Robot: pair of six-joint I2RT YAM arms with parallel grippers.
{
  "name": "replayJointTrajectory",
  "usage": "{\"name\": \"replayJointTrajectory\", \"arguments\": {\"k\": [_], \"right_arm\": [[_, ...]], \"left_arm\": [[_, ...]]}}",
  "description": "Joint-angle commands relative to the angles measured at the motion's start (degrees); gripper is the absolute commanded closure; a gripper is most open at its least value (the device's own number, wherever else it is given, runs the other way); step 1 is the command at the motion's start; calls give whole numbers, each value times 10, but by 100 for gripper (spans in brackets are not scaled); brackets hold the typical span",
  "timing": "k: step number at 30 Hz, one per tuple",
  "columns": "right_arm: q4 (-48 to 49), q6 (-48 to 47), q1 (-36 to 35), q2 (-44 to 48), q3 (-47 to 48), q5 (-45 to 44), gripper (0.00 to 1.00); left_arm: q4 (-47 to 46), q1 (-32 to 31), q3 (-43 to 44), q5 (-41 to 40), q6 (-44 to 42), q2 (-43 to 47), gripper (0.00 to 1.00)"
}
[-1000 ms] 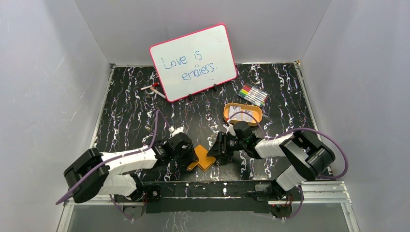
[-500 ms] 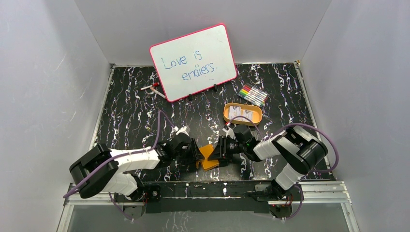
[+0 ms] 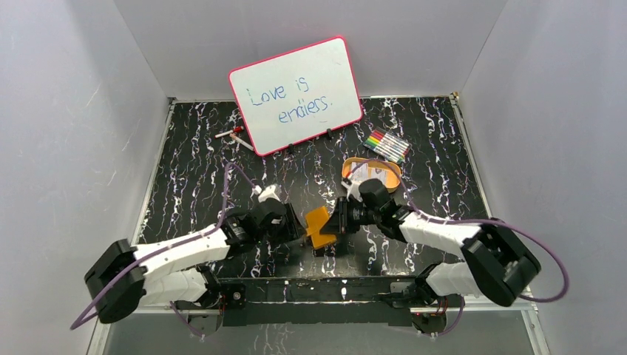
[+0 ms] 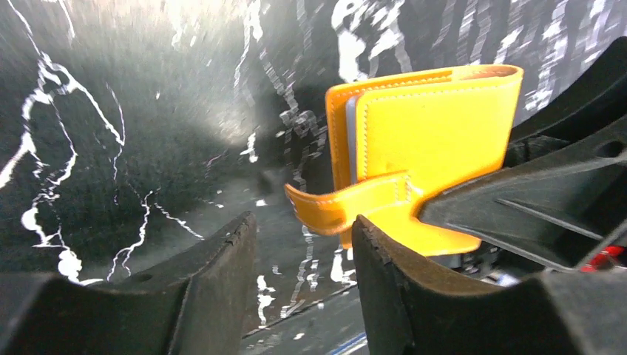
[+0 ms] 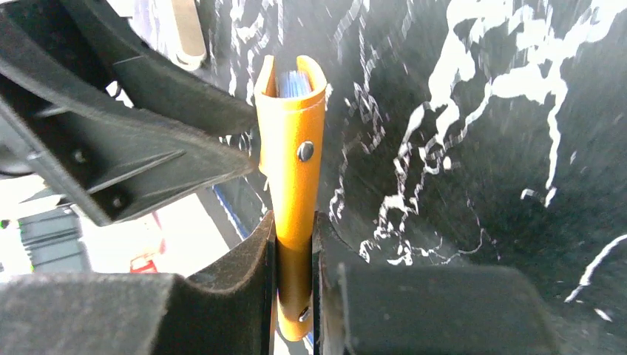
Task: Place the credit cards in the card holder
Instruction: Pick up the card holder from the center of the board.
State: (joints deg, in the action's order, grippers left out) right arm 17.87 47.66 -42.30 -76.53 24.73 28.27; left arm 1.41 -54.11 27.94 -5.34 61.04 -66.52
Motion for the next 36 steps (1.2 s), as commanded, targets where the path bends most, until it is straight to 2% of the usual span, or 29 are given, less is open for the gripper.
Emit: {"name": "replayJointTrajectory", "arguments": {"k": [1, 5, 6, 9, 12, 14, 16, 19, 22, 27, 32, 36], "right_arm": [[-171, -131, -2, 75, 113, -90, 97], [-290, -237, -14, 96, 203, -192, 100], [-310, -265, -22, 96, 227, -226, 100], [-361, -347, -55, 82, 297, -361, 100], [-368, -441, -112, 68, 357, -537, 100], [-328, -519, -149, 65, 368, -647, 100], [-246, -615, -169, 69, 360, -735, 100], [-18, -796, -189, 88, 313, -810, 100], [187, -994, -197, 100, 264, -827, 100], [409, -1221, -213, 117, 206, -771, 100], [507, -1365, -242, 119, 174, -707, 100], [542, -1431, -266, 117, 155, -677, 100]], "left_arm": [[153, 4, 96, -107, -13, 89, 49], [179, 4, 157, -152, -3, 130, 44], [175, 4, 171, -160, 4, 135, 39], [166, 4, 217, -188, 32, 127, 27], [188, 4, 290, -211, 64, 88, 24], [206, 4, 343, -224, 71, 55, 24], [230, 4, 391, -244, 85, 24, 23], [243, 4, 459, -265, 79, -8, 16], [249, 4, 499, -278, 66, -20, 15], [229, 4, 505, -322, 54, 15, 15], [184, 4, 496, -341, 35, 55, 15], [122, 8, 493, -329, -5, 71, 14]]}}
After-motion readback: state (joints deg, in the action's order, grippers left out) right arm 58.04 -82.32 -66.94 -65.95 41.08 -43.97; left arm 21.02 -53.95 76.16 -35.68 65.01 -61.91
